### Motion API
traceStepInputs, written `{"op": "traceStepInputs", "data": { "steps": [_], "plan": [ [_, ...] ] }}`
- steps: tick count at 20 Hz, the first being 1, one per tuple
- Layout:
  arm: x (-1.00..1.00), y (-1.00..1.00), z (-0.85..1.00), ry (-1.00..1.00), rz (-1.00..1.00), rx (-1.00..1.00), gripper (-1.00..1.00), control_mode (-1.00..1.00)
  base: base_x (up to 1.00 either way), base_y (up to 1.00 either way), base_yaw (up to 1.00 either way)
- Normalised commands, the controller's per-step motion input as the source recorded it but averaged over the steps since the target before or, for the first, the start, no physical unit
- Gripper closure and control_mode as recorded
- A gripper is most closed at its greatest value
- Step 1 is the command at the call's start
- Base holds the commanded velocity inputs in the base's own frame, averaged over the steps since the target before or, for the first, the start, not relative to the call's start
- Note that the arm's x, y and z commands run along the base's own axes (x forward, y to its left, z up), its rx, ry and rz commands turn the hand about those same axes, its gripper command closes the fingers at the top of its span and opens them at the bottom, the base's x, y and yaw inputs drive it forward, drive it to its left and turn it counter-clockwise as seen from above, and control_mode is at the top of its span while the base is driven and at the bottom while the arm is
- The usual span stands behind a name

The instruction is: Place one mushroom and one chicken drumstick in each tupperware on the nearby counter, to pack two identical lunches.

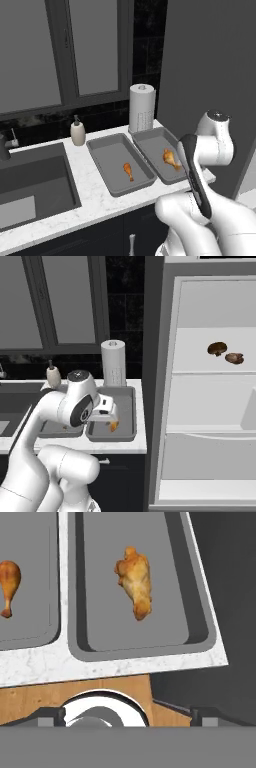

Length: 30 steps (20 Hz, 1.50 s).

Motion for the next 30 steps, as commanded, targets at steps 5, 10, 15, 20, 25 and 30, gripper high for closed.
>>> {"op": "traceStepInputs", "data": {
  "steps": [5, 10, 15, 20, 25, 30],
  "plan": [
    [-0.51, 0.41, 0.22, 0.00, -0.02, 0.00, -1.00, -1.00, 0.00, 0.00, 0.00],
    [-0.02, 0.20, -0.02, 0.05, 0.00, -0.03, -1.00, -1.00, 0.00, 0.00, 0.00],
    [-0.22, 0.00, 0.00, -0.02, 0.00, 0.00, -1.00, 1.00, -0.60, -0.13, -0.05],
    [0.00, 0.00, 0.00, 0.00, 0.00, 0.00, -1.00, 1.00, -0.74, -0.53, -0.22],
    [0.00, 0.00, 0.00, 0.00, 0.00, 0.00, -1.00, 1.00, 0.03, -0.98, -0.12],
    [0.00, 0.00, 0.00, 0.00, 0.00, 0.00, -1.00, 1.00, 0.34, -1.00, -0.01]
  ]
}}
